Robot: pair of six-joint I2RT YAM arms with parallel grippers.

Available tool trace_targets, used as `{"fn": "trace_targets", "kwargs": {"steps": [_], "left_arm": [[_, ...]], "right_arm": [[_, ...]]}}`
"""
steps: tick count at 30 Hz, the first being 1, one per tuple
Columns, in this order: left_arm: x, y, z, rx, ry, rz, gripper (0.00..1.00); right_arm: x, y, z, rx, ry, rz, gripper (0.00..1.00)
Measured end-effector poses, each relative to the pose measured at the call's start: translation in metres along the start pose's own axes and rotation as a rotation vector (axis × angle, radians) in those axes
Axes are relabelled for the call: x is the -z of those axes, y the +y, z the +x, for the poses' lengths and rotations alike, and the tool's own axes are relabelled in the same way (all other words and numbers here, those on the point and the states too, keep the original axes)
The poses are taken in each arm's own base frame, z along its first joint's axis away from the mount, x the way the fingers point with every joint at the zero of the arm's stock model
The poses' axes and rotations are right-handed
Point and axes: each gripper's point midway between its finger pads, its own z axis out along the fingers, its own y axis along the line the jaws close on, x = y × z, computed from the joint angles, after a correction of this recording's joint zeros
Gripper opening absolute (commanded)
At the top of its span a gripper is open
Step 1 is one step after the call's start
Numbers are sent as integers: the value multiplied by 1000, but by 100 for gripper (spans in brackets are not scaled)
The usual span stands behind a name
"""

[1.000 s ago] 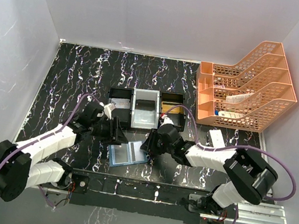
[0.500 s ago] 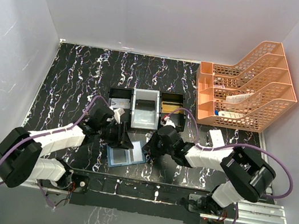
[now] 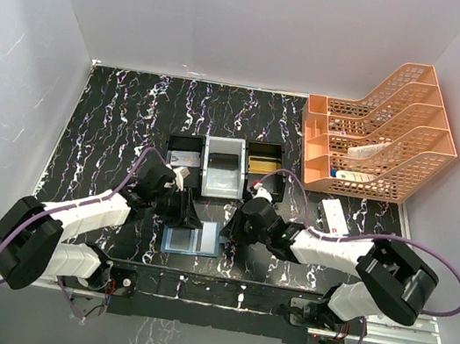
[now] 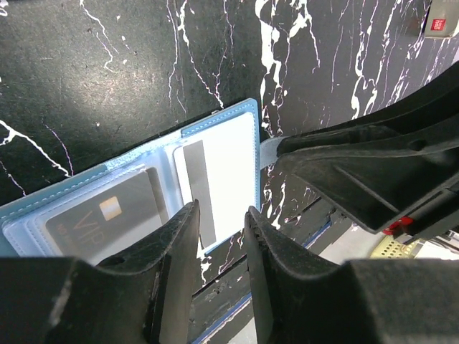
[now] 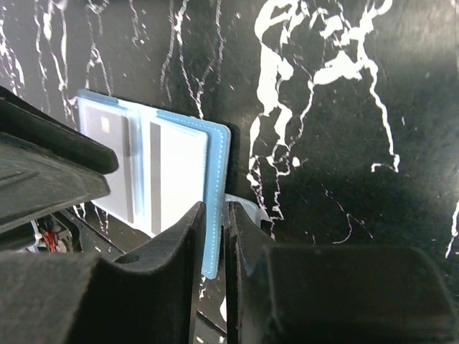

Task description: Take the credit cards out of the card holder

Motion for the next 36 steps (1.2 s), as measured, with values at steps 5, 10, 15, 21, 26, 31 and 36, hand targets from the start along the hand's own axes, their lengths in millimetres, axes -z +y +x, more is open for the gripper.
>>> {"fn": "trace_targets", "kwargs": {"steps": [5, 10, 15, 21, 26, 31, 36], "left_arm": [[2, -1, 0, -3, -4, 4, 30], [2, -2, -1, -3, -7, 5, 31], [2, -1, 0, -3, -5, 7, 34], [-3, 2, 6, 6, 27, 8, 33], [-6, 14, 11, 23, 38, -34, 38], [0, 10, 7, 18, 8, -28, 42], [3, 8, 5, 13, -11, -23, 38]], "right_arm": [[5, 19, -14, 23, -24, -34, 17], [0, 32, -15, 25, -13, -85, 17], [-19, 16, 1, 8, 44, -41, 13], [-30, 22, 1, -40, 43, -66, 10], [-30, 21, 1, -84, 27, -82, 10], [-32, 21, 1, -114, 20, -89, 10], [-34, 23, 1, -126, 19, -100, 10]]}}
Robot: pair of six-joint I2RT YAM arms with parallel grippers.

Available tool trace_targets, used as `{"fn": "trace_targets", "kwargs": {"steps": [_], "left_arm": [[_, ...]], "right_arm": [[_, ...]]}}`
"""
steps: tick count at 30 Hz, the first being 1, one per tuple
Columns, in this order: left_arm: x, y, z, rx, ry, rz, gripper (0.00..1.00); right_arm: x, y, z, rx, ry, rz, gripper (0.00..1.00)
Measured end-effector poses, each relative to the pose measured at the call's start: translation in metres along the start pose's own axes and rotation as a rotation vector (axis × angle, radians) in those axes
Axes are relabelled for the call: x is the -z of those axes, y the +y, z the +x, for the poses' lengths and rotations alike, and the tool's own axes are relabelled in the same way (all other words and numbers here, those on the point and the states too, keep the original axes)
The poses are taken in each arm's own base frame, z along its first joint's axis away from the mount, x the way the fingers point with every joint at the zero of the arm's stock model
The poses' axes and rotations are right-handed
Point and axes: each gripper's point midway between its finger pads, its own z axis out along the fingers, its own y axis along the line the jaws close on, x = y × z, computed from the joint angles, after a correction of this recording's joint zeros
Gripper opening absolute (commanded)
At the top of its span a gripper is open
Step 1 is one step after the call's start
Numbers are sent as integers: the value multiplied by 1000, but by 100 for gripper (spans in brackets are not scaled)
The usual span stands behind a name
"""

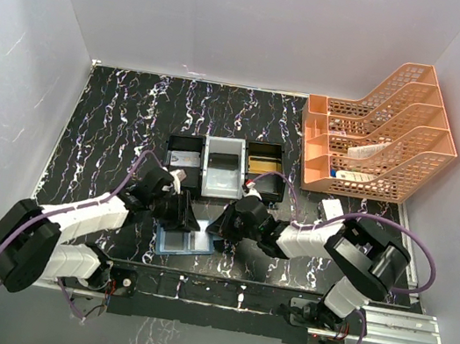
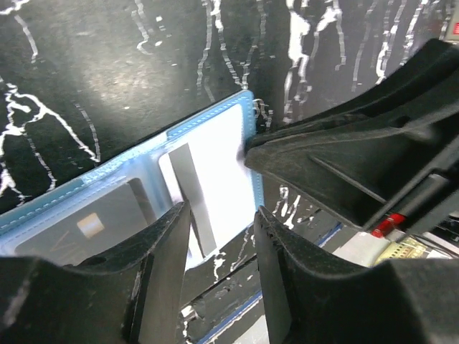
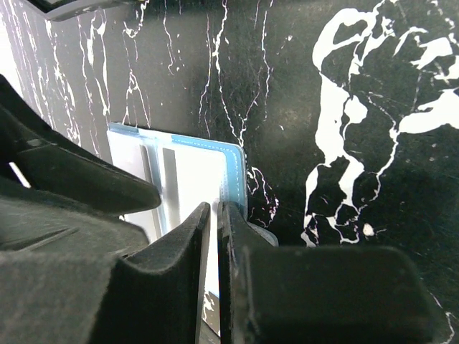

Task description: Take the credit cards out of the card holder

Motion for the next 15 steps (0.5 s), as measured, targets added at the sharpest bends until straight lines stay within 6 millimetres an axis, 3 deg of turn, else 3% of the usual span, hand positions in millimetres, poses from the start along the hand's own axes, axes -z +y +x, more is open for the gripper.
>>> {"fn": "trace_targets", "kwargs": {"steps": [5, 9, 15], "left_arm": [[-6, 18, 10, 44, 27, -54, 40], [-1, 15, 7, 45, 2, -48, 49], [8, 14, 3, 37, -27, -70, 48]], "right_arm": [[-3, 0, 1, -16, 5, -3, 9], [-4, 0, 1, -23, 4, -6, 9], [-4, 1, 1, -28, 4, -6, 8]]}}
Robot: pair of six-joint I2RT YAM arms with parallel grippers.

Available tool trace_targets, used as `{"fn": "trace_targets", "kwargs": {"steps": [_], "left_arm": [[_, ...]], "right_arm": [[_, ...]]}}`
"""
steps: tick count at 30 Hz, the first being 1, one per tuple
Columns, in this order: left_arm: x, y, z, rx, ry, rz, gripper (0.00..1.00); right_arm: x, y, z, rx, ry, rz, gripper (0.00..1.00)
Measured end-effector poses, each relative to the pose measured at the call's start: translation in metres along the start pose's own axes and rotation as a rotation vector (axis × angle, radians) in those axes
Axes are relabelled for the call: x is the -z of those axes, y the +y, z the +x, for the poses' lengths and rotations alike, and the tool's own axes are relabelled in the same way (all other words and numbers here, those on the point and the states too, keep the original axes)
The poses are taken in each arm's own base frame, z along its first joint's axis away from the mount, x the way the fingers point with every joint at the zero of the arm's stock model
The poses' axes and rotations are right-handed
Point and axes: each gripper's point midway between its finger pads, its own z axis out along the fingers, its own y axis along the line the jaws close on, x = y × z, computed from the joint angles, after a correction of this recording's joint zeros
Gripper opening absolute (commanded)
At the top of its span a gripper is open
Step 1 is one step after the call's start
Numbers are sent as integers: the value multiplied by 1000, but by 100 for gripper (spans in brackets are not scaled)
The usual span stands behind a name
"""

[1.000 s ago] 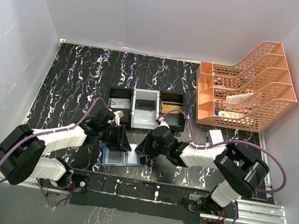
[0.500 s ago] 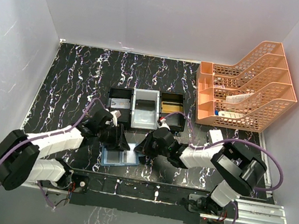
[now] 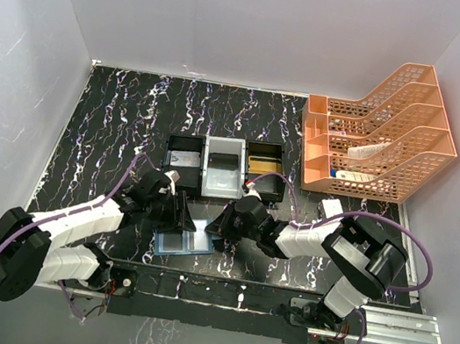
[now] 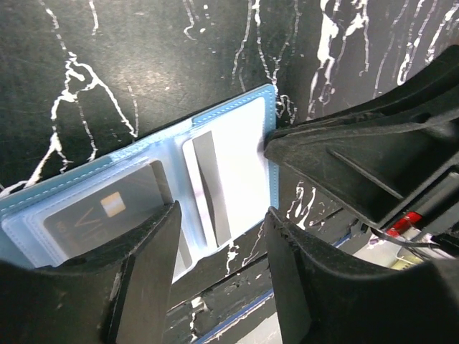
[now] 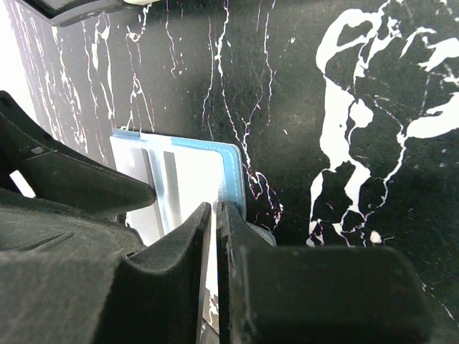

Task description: Take the credit cards out of the card holder

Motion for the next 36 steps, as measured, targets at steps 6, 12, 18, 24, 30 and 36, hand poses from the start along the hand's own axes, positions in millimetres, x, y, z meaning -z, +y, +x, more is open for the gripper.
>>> {"fn": "trace_targets", "kwargs": {"steps": [6, 12, 18, 24, 30, 36], "left_arm": [[-4, 6, 2, 13, 15, -27, 41], [-10, 6, 6, 30, 23, 5, 34], [-12, 7, 8, 50, 20, 8, 28], [-10, 9, 13, 67, 5, 37, 14], [-9, 6, 16, 83, 2, 82, 12], [-10, 3, 25, 116, 22, 133, 3]], "right_arm": [[0, 0, 0, -8, -1, 1, 8], [0, 0, 0, -14, -5, -7, 8], [0, -1, 0, -17, -8, -15, 8], [0, -1, 0, -22, -12, -28, 8], [0, -1, 1, -29, -11, -29, 8], [-1, -1, 0, -36, -11, -31, 8]]}}
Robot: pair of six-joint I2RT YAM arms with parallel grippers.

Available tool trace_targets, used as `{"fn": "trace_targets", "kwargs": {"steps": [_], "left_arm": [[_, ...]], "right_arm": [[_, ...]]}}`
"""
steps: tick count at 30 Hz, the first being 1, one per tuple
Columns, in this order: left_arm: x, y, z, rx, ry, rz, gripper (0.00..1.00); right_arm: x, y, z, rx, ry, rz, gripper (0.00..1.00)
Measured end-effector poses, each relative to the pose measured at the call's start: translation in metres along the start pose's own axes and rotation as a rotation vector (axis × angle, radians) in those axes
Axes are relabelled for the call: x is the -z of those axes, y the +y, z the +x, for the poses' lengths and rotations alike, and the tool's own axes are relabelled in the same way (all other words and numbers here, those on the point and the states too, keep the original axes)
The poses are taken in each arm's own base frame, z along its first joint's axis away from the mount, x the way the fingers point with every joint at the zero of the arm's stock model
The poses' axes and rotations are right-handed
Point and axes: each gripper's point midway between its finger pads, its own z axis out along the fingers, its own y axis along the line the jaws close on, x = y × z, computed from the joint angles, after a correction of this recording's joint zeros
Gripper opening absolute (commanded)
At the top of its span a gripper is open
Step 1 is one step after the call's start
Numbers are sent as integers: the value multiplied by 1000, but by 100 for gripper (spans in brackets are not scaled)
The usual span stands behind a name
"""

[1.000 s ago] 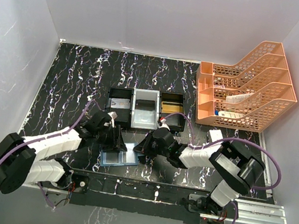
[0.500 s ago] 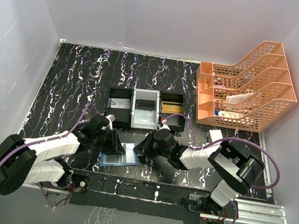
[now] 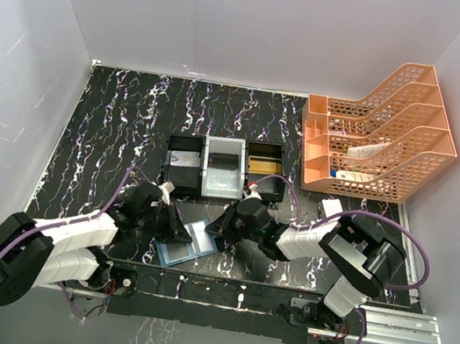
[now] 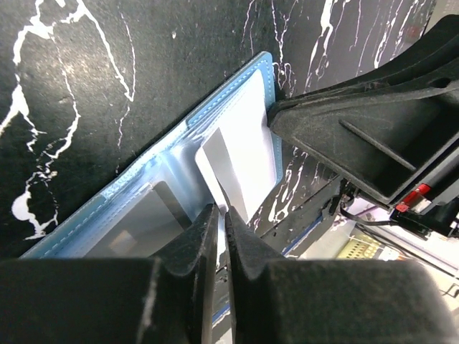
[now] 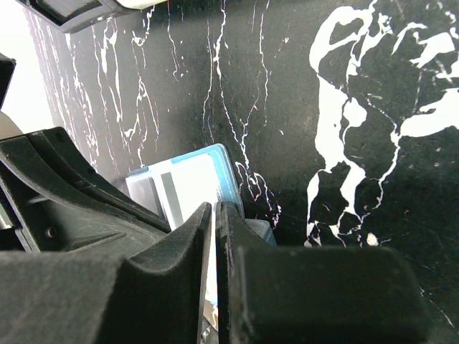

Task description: Take the credit cards out of the card holder

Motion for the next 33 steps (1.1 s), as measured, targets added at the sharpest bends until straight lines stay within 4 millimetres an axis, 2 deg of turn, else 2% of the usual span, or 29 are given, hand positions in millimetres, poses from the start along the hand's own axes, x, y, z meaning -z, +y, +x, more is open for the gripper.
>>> {"fn": "trace_targets", "kwargs": {"steps": [2, 8, 14, 20, 26, 33], "left_arm": [[1, -2, 1, 4, 3, 11, 0], [5, -10, 0, -1, -7, 46, 0], [4, -7, 1, 4, -2, 37, 1], [-3, 5, 3, 19, 17, -14, 6], [-7, 0, -7, -23, 23, -53, 17], [-9, -4, -17, -52, -6, -59, 17]], "right_arm": [[0, 0, 0, -1, 0, 0, 8], [0, 0, 0, -4, 0, 1, 8], [0, 0, 0, -4, 0, 1, 8], [0, 0, 0, -9, -3, -4, 8], [5, -4, -1, -36, -23, -11, 8], [6, -5, -1, -55, -35, -13, 8]]}}
